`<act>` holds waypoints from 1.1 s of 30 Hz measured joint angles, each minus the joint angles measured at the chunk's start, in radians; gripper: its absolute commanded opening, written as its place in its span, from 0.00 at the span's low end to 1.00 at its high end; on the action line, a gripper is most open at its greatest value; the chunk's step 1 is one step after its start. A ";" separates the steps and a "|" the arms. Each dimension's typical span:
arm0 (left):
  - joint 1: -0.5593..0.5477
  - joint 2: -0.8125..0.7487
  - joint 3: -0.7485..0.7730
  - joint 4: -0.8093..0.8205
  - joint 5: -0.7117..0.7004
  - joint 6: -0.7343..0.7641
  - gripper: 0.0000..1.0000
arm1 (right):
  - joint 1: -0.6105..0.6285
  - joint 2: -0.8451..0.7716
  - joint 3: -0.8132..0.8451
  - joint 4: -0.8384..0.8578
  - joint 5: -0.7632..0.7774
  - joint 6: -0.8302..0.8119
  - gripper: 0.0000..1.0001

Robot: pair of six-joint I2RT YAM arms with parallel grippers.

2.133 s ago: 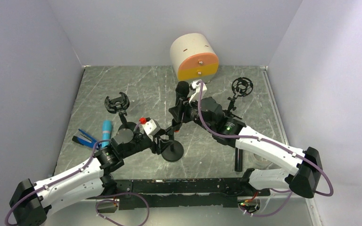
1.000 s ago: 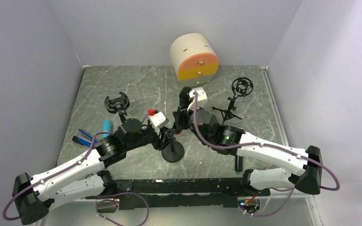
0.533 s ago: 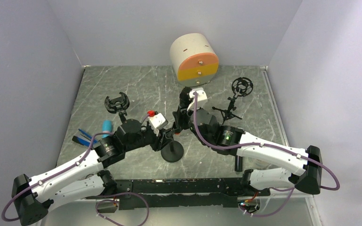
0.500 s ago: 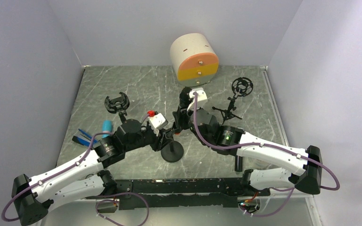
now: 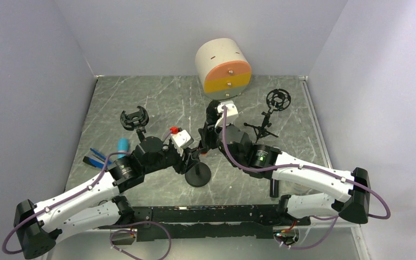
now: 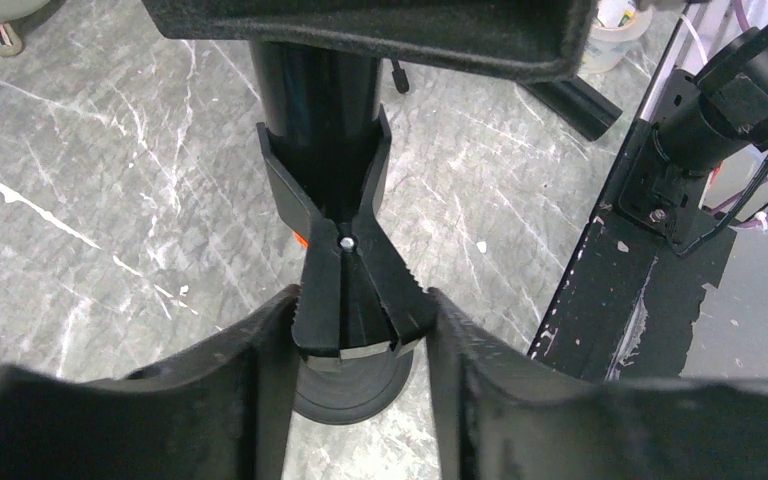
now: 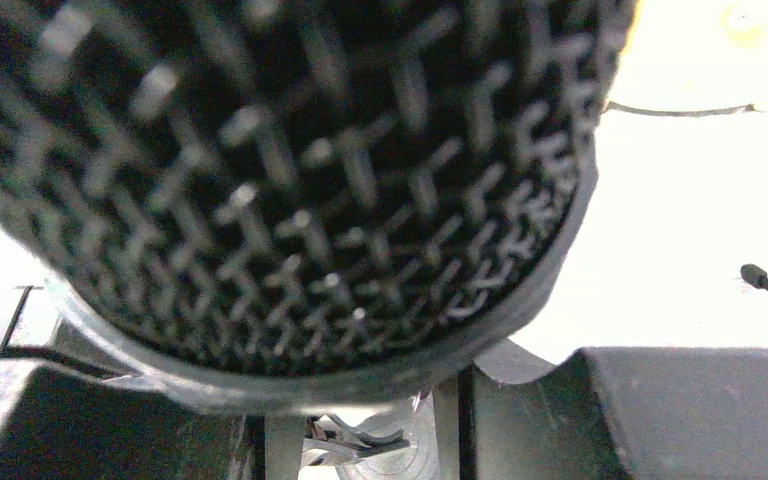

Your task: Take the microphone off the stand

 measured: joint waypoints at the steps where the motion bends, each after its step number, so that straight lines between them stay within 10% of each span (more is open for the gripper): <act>1: 0.000 0.002 0.001 0.000 0.000 0.000 0.53 | 0.000 0.000 0.000 0.000 0.000 0.000 0.41; 6: 0.001 0.018 0.003 0.000 0.005 0.003 0.23 | 0.000 0.000 -0.001 0.000 0.000 -0.004 0.41; 15: 0.000 0.018 0.004 -0.003 0.003 0.010 0.03 | 0.000 0.000 -0.002 0.001 0.000 -0.011 0.41; 19: 0.000 0.018 0.004 -0.003 0.003 0.010 0.44 | 0.000 0.000 -0.002 0.001 0.000 -0.011 0.41; 24: 0.000 0.018 0.004 -0.003 0.003 0.010 0.58 | 0.000 -0.001 -0.002 0.001 0.002 -0.011 0.41; 33: 0.000 0.021 0.005 -0.003 0.006 -0.009 0.04 | 0.000 -0.006 -0.005 0.000 0.004 -0.011 0.41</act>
